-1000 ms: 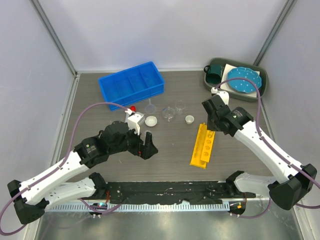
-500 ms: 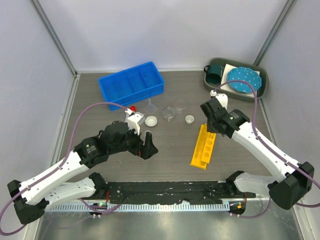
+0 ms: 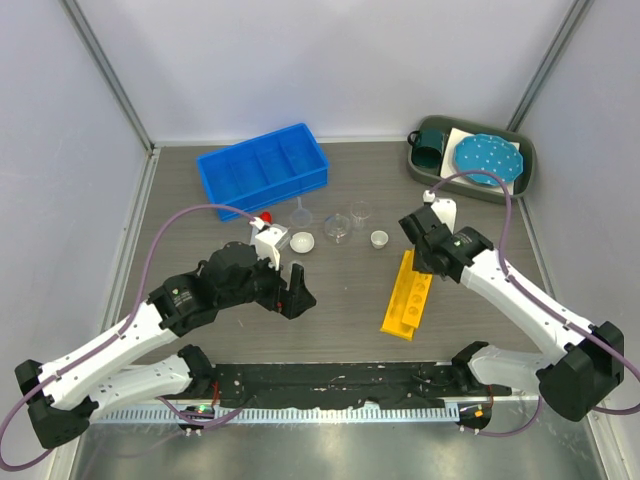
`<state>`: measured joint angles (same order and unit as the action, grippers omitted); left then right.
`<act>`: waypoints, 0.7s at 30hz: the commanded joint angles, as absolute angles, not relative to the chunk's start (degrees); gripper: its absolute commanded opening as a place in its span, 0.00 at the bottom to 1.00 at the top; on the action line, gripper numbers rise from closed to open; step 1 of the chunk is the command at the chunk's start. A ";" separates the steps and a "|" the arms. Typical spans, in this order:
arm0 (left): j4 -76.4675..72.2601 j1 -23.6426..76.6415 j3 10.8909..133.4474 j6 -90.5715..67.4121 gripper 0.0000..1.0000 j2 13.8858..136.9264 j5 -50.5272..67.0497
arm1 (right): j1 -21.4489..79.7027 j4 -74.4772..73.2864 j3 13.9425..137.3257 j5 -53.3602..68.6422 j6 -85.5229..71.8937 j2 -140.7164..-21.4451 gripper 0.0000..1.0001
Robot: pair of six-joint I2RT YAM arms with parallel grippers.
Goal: Organize the chemistry lab equipment
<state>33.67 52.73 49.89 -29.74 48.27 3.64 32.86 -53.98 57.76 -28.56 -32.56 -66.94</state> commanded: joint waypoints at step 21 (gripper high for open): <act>32.52 52.47 50.45 -29.09 0.95 49.31 3.95 | 32.70 -48.08 50.63 -31.11 -40.52 -62.31 0.20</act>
<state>33.71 52.73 49.89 -29.58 49.15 3.64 32.86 -50.35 51.07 -28.97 -38.22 -63.96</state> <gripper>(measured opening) 0.951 0.326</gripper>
